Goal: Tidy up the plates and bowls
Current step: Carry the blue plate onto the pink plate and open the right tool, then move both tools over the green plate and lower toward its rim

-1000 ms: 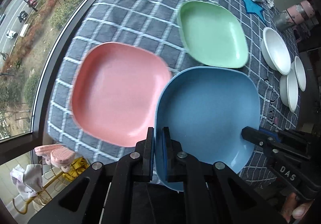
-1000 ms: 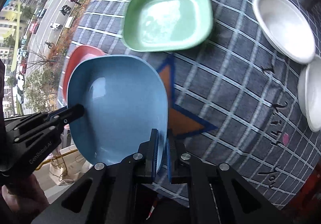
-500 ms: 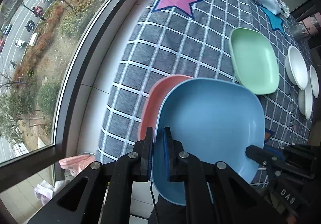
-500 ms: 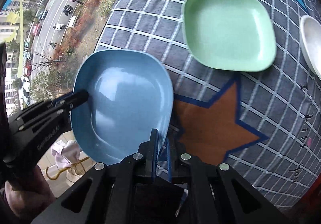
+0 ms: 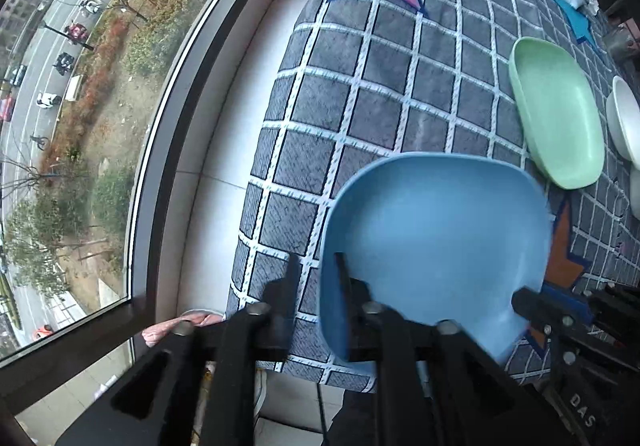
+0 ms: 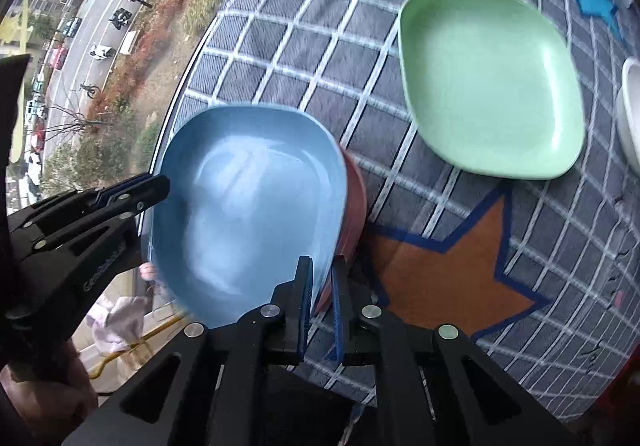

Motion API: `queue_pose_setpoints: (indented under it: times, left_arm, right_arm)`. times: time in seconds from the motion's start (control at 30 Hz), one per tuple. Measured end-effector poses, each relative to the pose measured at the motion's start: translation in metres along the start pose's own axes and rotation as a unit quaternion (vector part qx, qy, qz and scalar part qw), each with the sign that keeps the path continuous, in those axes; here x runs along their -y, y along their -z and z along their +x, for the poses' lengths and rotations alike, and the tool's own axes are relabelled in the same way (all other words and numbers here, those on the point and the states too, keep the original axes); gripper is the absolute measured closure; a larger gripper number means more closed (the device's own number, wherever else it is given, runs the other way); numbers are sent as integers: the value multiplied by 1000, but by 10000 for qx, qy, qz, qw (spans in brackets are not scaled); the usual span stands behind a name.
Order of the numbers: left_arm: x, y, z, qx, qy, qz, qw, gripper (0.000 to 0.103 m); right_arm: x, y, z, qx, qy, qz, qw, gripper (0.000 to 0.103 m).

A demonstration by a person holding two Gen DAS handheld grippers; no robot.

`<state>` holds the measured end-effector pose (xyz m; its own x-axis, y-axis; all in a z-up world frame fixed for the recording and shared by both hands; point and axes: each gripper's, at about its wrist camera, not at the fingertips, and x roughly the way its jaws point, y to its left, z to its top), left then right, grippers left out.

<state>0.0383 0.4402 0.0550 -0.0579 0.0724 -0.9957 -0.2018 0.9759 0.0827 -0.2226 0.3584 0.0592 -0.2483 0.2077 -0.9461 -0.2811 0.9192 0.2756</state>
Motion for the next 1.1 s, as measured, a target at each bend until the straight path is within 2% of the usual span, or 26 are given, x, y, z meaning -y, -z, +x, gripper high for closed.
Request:
queue_pose_setpoints:
  times: [0.03, 0.1, 0.13, 0.2, 0.3, 0.4, 0.57, 0.73, 0.9, 1.1]
  left_arm:
    - [-3, 1, 0, 23, -22, -17, 10000, 65]
    - [-8, 2, -2, 85, -71, -45, 9999, 61]
    - [-10, 3, -4, 117, -37, -66, 9999, 61]
    - [-9, 7, -10, 179, 120, -94, 9997, 61]
    - [2, 12, -19, 270, 401, -84, 9988, 59]
    - [23, 18, -28, 303, 767, -67, 9966, 52]
    - [72, 21, -38, 257, 1111, 223, 9932, 41]
    - [116, 22, -54, 370, 1052, 464, 9927, 32]
    - [148, 24, -66, 497, 834, 379, 9946, 32]
    - [173, 29, -92, 936, 393, 153, 9947, 32]
  right_arm:
    - [2, 0, 0, -41, -43, 64, 10000, 79]
    - [6, 1, -8, 63, -31, 159, 9998, 28]
    - [9, 4, -15, 200, -6, 195, 9996, 25]
    - [16, 9, -31, 445, 15, 201, 9988, 25]
    - [29, 14, -46, 577, 203, 266, 9978, 25]
    - [46, 22, -59, 667, 546, 341, 9957, 25]
    - [89, 47, -85, 767, 1051, 568, 9899, 25]
    - [126, 56, -104, 941, 1294, 705, 9846, 25]
    - [145, 61, -119, 1107, 1374, 563, 9827, 25]
    - [169, 66, -141, 1361, 1243, 312, 9824, 25]
